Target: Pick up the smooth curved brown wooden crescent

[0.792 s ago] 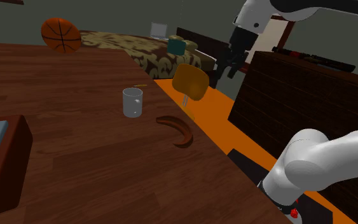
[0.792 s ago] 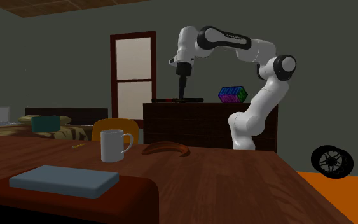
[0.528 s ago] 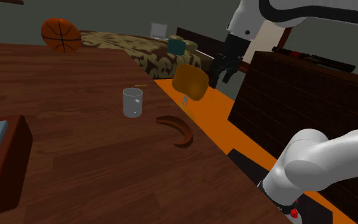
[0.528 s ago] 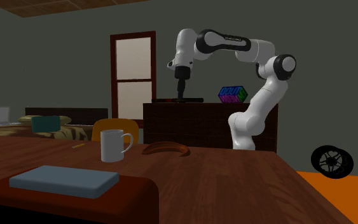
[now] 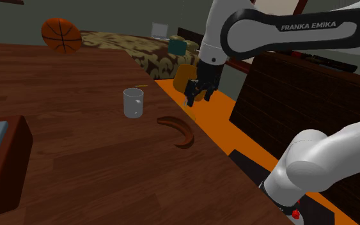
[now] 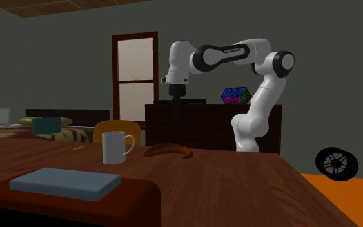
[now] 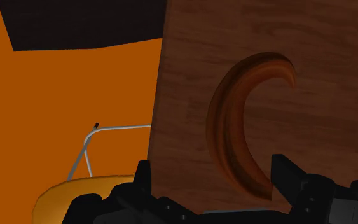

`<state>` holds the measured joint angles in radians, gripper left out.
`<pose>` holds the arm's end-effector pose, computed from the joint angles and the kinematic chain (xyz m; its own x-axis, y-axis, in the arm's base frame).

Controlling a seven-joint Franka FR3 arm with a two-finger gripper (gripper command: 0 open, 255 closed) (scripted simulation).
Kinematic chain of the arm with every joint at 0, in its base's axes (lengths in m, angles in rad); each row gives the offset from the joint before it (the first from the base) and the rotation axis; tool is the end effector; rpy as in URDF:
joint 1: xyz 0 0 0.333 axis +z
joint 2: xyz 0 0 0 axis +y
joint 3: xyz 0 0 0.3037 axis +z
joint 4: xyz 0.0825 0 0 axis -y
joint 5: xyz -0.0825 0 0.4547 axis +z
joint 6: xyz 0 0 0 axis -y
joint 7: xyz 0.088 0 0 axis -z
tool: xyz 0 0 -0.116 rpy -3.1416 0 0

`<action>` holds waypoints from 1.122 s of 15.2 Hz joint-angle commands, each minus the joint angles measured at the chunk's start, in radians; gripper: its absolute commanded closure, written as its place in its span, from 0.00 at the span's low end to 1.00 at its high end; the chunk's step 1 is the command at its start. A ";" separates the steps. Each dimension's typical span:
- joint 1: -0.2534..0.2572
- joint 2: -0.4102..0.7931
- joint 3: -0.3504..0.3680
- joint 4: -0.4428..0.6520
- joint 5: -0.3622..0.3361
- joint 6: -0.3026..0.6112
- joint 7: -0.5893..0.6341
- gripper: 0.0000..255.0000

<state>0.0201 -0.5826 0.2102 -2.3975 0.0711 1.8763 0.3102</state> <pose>0.4461 0.1129 0.4856 0.9896 -0.1289 0.0642 -0.1309 -0.9910 0.0280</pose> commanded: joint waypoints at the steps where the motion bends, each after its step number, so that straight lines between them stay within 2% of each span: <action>1: -0.001 0.048 0.045 -0.016 -0.012 0.048 0.053 0.00; 6: -0.016 0.192 0.138 -0.015 -0.065 0.147 0.178 0.00; 15: -0.020 0.235 0.152 -0.084 -0.076 0.257 0.198 0.00; 16: -0.020 0.235 0.152 -0.083 -0.076 0.256 0.198 1.00; 17: -0.020 0.235 0.152 -0.084 -0.075 0.256 0.198 1.00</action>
<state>0.0004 -0.3490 0.3619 -2.4804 -0.0042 2.1308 0.5076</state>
